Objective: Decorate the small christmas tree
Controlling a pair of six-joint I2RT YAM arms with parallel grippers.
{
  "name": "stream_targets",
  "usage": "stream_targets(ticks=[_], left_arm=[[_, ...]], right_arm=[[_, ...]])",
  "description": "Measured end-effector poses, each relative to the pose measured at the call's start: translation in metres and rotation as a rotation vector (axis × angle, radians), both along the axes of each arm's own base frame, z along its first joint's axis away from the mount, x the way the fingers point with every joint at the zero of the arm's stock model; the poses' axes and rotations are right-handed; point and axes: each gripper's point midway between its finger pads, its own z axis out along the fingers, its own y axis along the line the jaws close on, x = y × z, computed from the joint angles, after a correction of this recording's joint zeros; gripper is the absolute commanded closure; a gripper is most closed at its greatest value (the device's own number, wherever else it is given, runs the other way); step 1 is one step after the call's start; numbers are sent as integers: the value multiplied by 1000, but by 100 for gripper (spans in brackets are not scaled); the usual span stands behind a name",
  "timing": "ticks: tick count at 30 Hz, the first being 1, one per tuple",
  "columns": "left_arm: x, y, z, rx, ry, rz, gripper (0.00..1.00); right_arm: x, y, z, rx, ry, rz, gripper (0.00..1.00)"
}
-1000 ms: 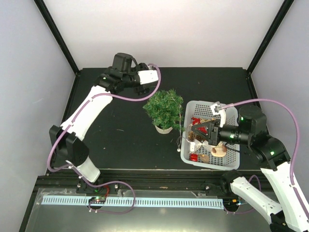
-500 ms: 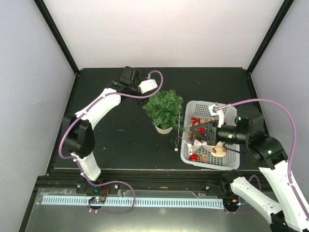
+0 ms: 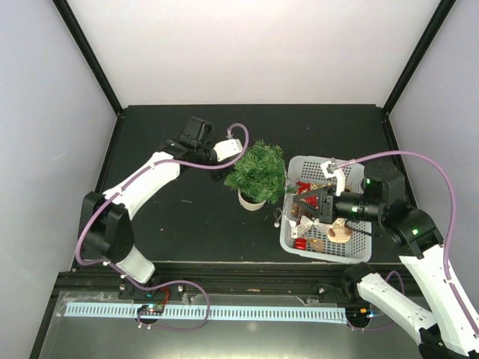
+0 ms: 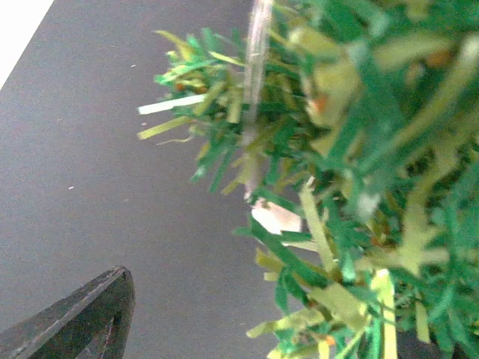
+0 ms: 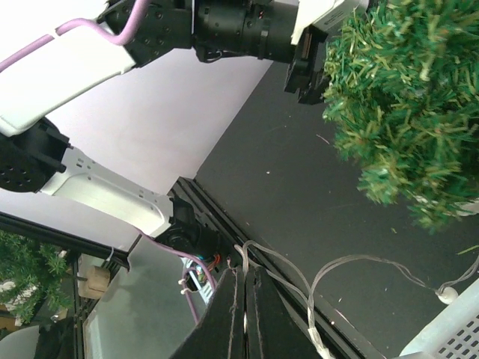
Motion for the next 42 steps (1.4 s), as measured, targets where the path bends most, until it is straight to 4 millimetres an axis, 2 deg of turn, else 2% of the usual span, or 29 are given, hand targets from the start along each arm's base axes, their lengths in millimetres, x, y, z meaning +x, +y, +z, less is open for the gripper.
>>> stream_targets(ticks=[3, 8, 14, 23, 32, 42], left_arm=[[-17, -8, 1, -27, 22, -37, 22], [-51, -20, -11, -42, 80, -97, 22], [-77, -23, -21, -42, 122, -132, 22], [-115, -21, -11, -88, 113, -181, 20], [-137, -21, -19, -102, 126, -218, 19], [-151, -11, -4, -118, 64, -232, 17]], right_arm=[[1, 1, -1, -3, 5, 0, 99], [2, 1, -1, -4, 6, 0, 99], [5, 2, -3, -9, 8, -7, 99], [23, 12, -6, -13, 18, -4, 99], [42, 30, 4, 4, 1, 18, 99], [67, 48, 24, 24, -39, 31, 99]])
